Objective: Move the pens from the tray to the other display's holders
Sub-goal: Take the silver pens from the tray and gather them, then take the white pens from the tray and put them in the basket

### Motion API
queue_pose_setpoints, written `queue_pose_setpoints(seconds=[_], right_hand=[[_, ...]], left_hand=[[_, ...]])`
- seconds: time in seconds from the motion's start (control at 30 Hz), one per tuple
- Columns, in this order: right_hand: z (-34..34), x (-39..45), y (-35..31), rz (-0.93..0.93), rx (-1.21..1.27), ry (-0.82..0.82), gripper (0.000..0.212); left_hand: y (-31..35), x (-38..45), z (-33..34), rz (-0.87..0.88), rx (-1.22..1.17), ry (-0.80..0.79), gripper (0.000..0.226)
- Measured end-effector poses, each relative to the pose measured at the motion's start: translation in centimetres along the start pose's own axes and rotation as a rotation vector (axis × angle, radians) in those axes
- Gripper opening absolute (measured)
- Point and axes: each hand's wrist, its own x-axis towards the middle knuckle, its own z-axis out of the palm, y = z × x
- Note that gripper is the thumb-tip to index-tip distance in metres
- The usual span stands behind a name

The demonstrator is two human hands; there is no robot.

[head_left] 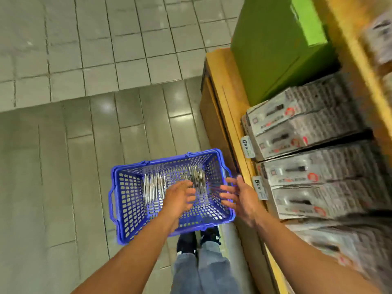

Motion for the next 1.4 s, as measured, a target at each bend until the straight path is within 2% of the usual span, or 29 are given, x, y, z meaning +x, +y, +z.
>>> queue_pose_setpoints(seconds=[0.17,0.33,0.53,0.7,0.9,1.1,1.27,1.4], right_hand=[[-4.1,-11.1,-3.8,-0.11,0.11,0.025,0.033],[-9.7,-22.9,-5.5,-0.28,0.247,0.101,0.043],[-17.2,-35.4,-3.6,-0.433,0.367,0.218,0.043],[-23.8,-42.5,0.1,-0.51,0.575,0.316,0.038],[-30.9,-45.9,3.7,-0.526,0.713,0.456,0.028],[-37.0,-45.3,6.0,-0.481,0.735,0.51,0.023],[-41.1,-43.6,7.6,-0.406,0.607,0.546,0.013],[-41.9,-42.2,8.1,-0.316,0.32,0.572,0.017]], left_hand=[[6.5,-9.9,3.0,0.075,0.107,-0.133,0.026],[9.7,-18.5,6.8,0.128,0.271,-0.302,0.029],[10.5,-28.2,14.0,0.193,0.463,-0.519,0.028],[7.8,-35.9,22.2,0.197,0.582,-0.712,0.023],[3.5,-42.6,31.5,0.213,0.724,-0.862,0.019],[-0.2,-44.3,36.7,0.248,0.884,-0.831,0.019],[-2.7,-44.1,39.2,0.244,0.955,-0.783,0.022],[-3.7,-43.9,40.5,0.228,1.008,-0.726,0.022]])
